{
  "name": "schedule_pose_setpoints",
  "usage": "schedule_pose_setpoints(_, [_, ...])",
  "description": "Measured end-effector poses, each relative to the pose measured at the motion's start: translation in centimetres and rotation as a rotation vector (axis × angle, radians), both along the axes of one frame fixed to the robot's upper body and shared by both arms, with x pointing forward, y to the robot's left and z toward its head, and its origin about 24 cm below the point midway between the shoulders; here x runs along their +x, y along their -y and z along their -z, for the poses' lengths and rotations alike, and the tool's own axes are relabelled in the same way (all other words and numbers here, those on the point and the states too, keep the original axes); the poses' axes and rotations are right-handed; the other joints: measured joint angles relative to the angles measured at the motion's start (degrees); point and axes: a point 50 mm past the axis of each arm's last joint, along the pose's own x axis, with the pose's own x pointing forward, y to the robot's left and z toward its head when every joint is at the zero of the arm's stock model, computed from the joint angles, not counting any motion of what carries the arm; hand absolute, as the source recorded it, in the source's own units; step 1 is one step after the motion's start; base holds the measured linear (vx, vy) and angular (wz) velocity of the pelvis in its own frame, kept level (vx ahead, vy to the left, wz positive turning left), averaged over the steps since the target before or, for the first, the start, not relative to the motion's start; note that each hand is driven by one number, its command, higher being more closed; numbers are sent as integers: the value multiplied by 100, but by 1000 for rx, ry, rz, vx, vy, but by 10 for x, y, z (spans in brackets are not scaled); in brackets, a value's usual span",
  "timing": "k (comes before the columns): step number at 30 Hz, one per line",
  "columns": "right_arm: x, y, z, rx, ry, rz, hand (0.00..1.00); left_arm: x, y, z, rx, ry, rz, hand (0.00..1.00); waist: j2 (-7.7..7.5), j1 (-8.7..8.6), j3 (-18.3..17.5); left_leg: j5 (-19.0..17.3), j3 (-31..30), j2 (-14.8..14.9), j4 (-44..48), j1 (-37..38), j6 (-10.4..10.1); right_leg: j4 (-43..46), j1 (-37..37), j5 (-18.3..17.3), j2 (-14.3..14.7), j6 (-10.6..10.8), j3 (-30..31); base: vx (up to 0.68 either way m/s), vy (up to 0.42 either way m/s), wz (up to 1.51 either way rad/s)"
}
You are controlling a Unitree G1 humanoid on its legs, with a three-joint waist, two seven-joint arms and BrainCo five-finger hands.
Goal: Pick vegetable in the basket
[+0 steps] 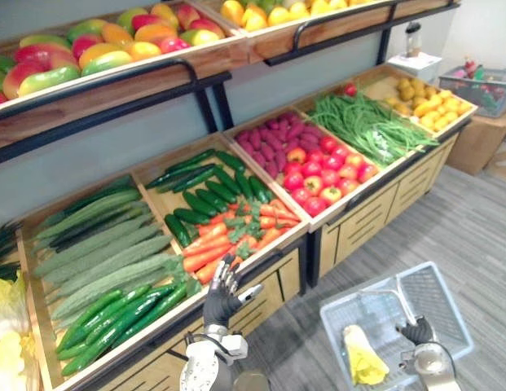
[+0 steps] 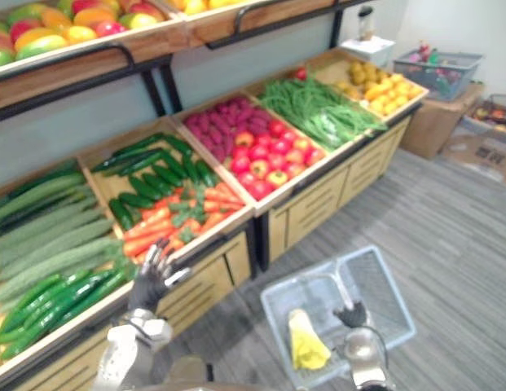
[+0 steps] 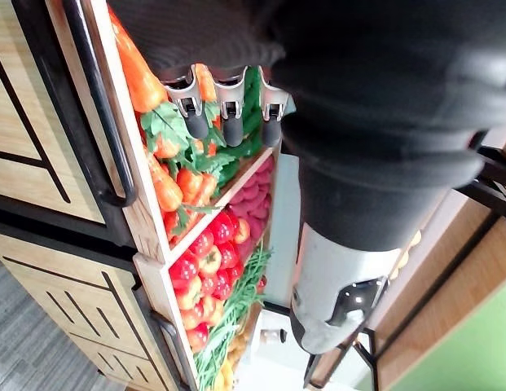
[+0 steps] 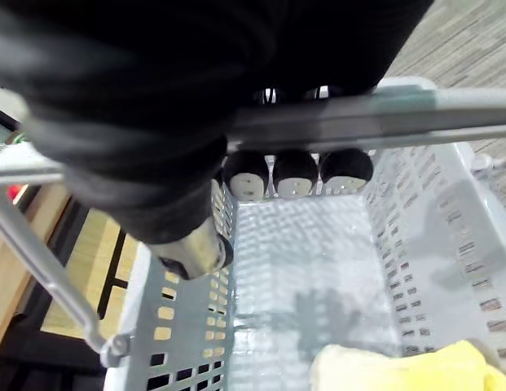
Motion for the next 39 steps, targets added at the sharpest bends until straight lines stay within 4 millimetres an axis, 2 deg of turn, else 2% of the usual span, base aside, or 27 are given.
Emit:
schedule_pose_setpoints(2, [-9, 13, -1, -37, -24, 21, 100, 1, 3, 0, -13, 2, -3, 0, 31, -6, -9, 476, 528, -198, -1531, 222, 139, -52, 24, 56, -105, 174, -242, 195, 214, 65])
schedule_pose_setpoints(3, [-11, 14, 0, -33, -27, 34, 100, 3, 2, 0, -10, 4, -5, 0, 30, -8, -20, 545, 616, -339, -1815, 364, 306, -75, 36, 77, -202, 233, -306, 187, 205, 50])
schedule_pose_setpoints(6, [-8, 7, 3, -6, -30, 45, 100, 9, -5, -1, 8, 12, -25, 0, -228, -2, 126, 610, 686, -638, -1969, 395, 387, -311, 177, 202, -421, 429, -478, 119, 143, 31])
schedule_pose_setpoints(8, [-9, 6, 4, -2, -31, 48, 100, 12, -6, -2, 24, 14, -15, 0, -277, -8, 111, 589, 725, -735, -1964, 407, 420, -410, 274, 246, -483, 497, -526, 70, 80, 17])
schedule_pose_setpoints(10, [-6, 6, 4, 1, -29, 48, 100, 14, -6, -4, 28, 21, -17, 0, -276, 8, 100, 498, 789, -742, -1969, 425, 549, -486, 303, 277, -479, 546, -508, 33, 53, 0])
schedule_pose_setpoints(12, [-7, 7, 6, 7, -39, 65, 100, 16, -4, -5, 27, 24, -16, 0, -363, 13, 138, 431, 819, -764, -1957, 427, 591, -433, 299, 232, -515, 563, -516, -2, 22, 1])
schedule_pose_setpoints(13, [-10, 12, 7, 16, -43, 103, 100, 16, -3, -5, 33, 22, -13, 0, -385, 13, 151, 299, 820, -807, -1917, 481, 603, -39, 212, -23, -670, 565, -532, 38, 76, 7])
schedule_pose_setpoints(14, [-13, 17, 7, 17, -35, 134, 100, 16, -4, -5, 36, 18, -14, 0, -428, -20, 162, 204, 826, -879, -1926, 610, 640, 787, 15, -293, -942, 649, -509, 39, 71, 8])
schedule_pose_setpoints(15, [-14, 20, 7, 20, -31, 153, 100, 16, -4, -5, 38, 17, -16, 0, -449, -18, 155, 174, 825, -915, -1926, 645, 660, 1321, -169, -394, -1117, 597, -493, 34, 80, 2])
schedule_pose_setpoints(16, [-15, 23, 8, 42, -26, 198, 100, 15, -6, -7, 47, 23, -20, 0, -485, 3, 155, 129, 849, -932, -1931, 735, 667, 2384, -585, -383, -1409, 527, -310, 29, 74, 2])
schedule_pose_setpoints(17, [-21, 20, 15, 71, -44, 238, 100, 14, -11, -12, 89, 42, -14, 0, -624, 2, 148, 116, 808, -966, -1963, 835, 665, 3110, -911, -247, -1581, 459, 11, 29, 74, 9])
schedule_pose_setpoints(18, [-25, 18, 18, 87, -53, 255, 100, 14, -12, -14, 105, 47, -9, 0, -688, -11, 132, 119, 747, -971, -1977, 881, 666, 3368, -1036, -153, -1613, 468, 153, 105, -14, 32])
schedule_pose_setpoints(19, [-34, 13, 26, 129, -76, 300, 100, 13, -14, -14, 123, 48, -3, 0, -746, -20, 88, 128, 605, -935, -2010, 937, 662, 3570, -1135, -181, -1599, 392, 335, 91, -73, 48])
schedule_pose_setpoints(20, [-46, 10, 33, 167, -101, 354, 100, 12, -17, -13, 128, 43, -14, 0, -818, -23, 47, 179, 457, -907, -2079, 922, 594, 3378, -1129, -325, -1532, 170, 343, 122, -131, 54])
schedule_pose_setpoints(22, [-58, 10, 39, 210, -118, 436, 100, 13, -15, -14, 125, 46, -10, 0, -892, -28, 5, 243, 211, -883, -2151, 873, 507, 2932, -1114, -379, -1460, 84, 388, 76, -164, 65])
schedule_pose_setpoints(23, [-70, 14, 42, 237, -125, 518, 100, 16, -10, -14, 120, 50, 10, 0, -862, -52, 4, 274, -28, -823, -2154, 818, 411, 2440, -1105, -370, -1344, 99, 644, 70, -202, 74])
schedule_pose_setpoints(25, [-84, 15, 47, 270, -139, 604, 100, 20, -6, -16, 116, 63, 28, 0, -846, -73, 0, 298, -306, -771, -2123, 765, 244, 1821, -1061, -245, -1166, 294, 1301, 89, -291, 84])
schedule_pose_setpoints(26, [-93, 13, 50, 287, -151, 640, 100, 21, -5, -16, 116, 67, 35, 0, -915, -141, -31, 281, -509, -774, -2020, 680, 104, 1443, -946, -9, -1044, 648, 1740, 92, -338, 87])
schedule_pose_setpoints(27, [-95, 13, 51, 291, -155, 651, 100, 21, -4, -15, 115, 61, 35, 0, -950, -175, -56, 299, -612, -755, -1991, 676, 29, 1412, -850, -174, -992, 871, 1845, 107, -379, 69])
schedule_pose_setpoints(28, [-98, 13, 51, 291, -161, 656, 100, 20, -4, -11, 111, 47, 31, 0, -871, -172, -82, 363, -677, -649, -2014, 686, -85, 1289, -699, -373, -893, 904, 1828, 86, -376, 26])
schedule_pose_setpoints(29, [-97, 14, 51, 288, -161, 651, 100, 18, -3, -9, 101, 37, 25, 0, -842, -121, -96, 445, -666, -509, -2121, 701, -192, 1165, -661, -549, -765, 819, 1750, 73, -357, 8])
schedule_pose_setpoints(30, [-94, 17, 48, 273, -154, 635, 100, 17, 3, -7, 83, 26, 34, 0, -601, -87, -87, 589, -701, -290, -2252, 753, -286, 1134, -626, -562, -516, 795, 1645, 39, -334, -1])
schedule_pose_setpoints(31, [-93, 19, 47, 266, -152, 627, 100, 16, 6, -6, 73, 24, 42, 0, -490, -82, -91, 697, -719, -159, -2402, 804, -328, 1183, -622, -622, -379, 685, 1584, 14, -315, 19])
schedule_pose_setpoints(33, [-97, 19, 48, 261, -163, 623, 100, 18, 12, -7, 54, 28, 50, 0, -417, -152, -113, 939, -802, 61, -2608, 794, -266, 1343, -621, -827, -182, 414, 1231, -1, -300, 55])
schedule_pose_setpoints(35, [-104, 21, 48, 236, -179, 612, 100, 18, 11, -1, 61, 7, 48, 0, -478, -208, -98, 1102, -573, 76, -2596, 713, -28, 1391, -590, -929, -205, 335, 973, -12, -155, 65])
schedule_pose_setpoints(37, [-106, 26, 44, 202, -181, 589, 100, 18, 10, 3, 64, -12, 41, 0, -501, -201, -90, 1067, -199, 69, -2369, 590, 71, 1351, -562, -931, -268, 321, 851, -17, -63, 39])
schedule_pose_setpoints(39, [-104, 27, 44, 182, -199, 561, 100, 18, 5, 3, 68, -12, 21, 0, -523, -184, -82, 908, -181, -39, -2149, 590, 22, 1252, -484, -906, -334, 360, 866, 21, 30, 8])
